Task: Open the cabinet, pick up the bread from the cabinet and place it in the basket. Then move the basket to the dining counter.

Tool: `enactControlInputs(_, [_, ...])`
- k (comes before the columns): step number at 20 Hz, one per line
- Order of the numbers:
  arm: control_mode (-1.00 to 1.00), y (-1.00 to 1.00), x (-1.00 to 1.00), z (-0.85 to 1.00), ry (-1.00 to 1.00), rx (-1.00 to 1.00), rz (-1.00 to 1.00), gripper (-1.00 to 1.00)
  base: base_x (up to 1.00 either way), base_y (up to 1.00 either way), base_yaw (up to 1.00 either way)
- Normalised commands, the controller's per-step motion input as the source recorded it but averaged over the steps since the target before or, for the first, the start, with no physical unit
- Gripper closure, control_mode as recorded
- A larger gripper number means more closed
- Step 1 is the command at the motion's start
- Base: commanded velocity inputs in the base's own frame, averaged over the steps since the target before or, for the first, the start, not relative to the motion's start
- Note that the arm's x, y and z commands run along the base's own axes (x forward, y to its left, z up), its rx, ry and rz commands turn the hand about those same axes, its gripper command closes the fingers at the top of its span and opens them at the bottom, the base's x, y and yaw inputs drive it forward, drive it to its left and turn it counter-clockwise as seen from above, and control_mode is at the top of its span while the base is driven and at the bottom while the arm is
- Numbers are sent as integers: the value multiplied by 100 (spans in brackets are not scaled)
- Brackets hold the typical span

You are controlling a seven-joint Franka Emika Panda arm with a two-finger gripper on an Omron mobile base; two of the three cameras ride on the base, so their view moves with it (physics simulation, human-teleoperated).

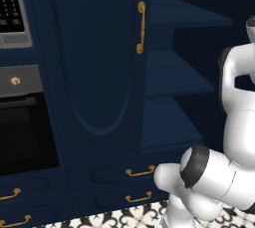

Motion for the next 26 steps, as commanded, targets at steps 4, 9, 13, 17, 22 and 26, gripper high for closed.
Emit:
enactControlInputs(4, [-100, 100, -21, -13, -27, 4, 7, -100, 0, 0, 0])
enactControlInputs(9, [-100, 100, -35, -3, -15, -2, 25, -100, 0, 0, 0])
enactControlInputs(13, [-100, 100, -39, -1, -1, -8, 38, -100, 0, 0, 0])
enactControlInputs(17, [-100, 98, -33, 3, 4, -15, 59, -100, 0, 0, 0])
enactControlInputs(22, [-100, 79, -24, 19, 12, -23, 71, -100, 0, 0, 0])
enactControlInputs(26, [-100, 54, -28, 16, 15, -31, 74, -100, 0, 0, 0])
